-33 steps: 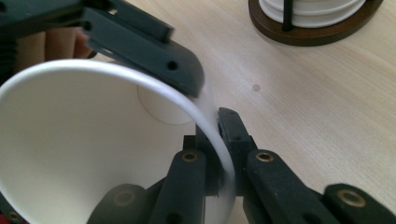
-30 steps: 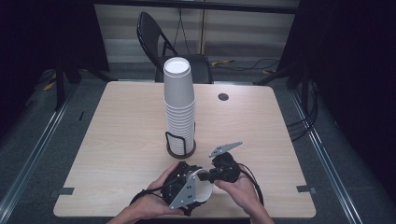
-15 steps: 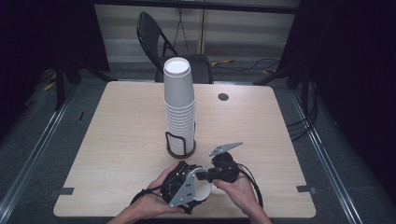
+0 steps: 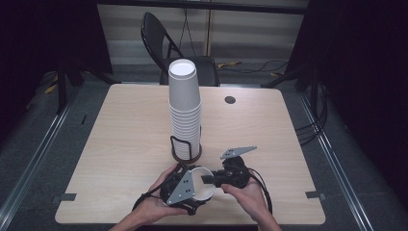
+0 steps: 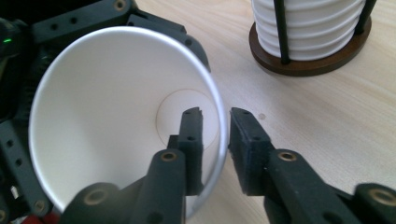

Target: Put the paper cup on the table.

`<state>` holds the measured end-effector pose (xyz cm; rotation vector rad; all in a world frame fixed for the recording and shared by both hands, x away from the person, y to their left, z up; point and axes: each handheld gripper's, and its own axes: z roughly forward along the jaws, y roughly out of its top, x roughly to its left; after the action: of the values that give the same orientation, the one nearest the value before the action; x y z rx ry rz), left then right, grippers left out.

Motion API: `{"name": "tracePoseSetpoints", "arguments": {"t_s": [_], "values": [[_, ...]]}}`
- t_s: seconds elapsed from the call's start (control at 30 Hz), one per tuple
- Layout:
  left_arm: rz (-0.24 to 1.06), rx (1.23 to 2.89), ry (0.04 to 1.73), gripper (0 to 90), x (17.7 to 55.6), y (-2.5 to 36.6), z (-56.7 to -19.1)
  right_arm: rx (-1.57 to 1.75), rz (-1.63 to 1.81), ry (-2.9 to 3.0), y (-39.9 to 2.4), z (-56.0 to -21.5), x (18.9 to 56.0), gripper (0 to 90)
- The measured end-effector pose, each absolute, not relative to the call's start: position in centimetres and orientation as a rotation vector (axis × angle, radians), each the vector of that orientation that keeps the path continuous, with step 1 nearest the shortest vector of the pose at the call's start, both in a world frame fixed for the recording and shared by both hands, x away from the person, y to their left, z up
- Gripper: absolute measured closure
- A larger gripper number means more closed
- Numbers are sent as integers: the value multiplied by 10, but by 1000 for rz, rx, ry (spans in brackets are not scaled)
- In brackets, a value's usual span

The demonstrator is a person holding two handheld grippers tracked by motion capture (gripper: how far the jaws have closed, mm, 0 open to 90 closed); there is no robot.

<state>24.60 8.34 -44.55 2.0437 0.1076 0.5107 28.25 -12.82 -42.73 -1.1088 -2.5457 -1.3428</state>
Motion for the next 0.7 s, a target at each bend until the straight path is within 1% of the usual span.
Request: {"name": "tracePoseSetpoints", "arguments": {"t_s": [0.33, 0.47, 0.53, 0.6, 0.7], "values": [[419, 2011, 247, 111, 252, 96, -450, -1132, -1471, -2531, -139, -421, 282, 651], [352, 1963, 315, 108, 256, 100, -449, -1154, -1513, -2497, -145, -419, 283, 588], [345, 1959, 331, 109, 257, 102, -450, -1161, -1539, -2491, -147, -418, 282, 553], [342, 1954, 350, 107, 257, 104, -450, -1190, -1589, -2509, -147, -416, 281, 544], [336, 1949, 383, 107, 259, 111, -449, -1229, -1632, -2501, -151, -415, 281, 494]]}}
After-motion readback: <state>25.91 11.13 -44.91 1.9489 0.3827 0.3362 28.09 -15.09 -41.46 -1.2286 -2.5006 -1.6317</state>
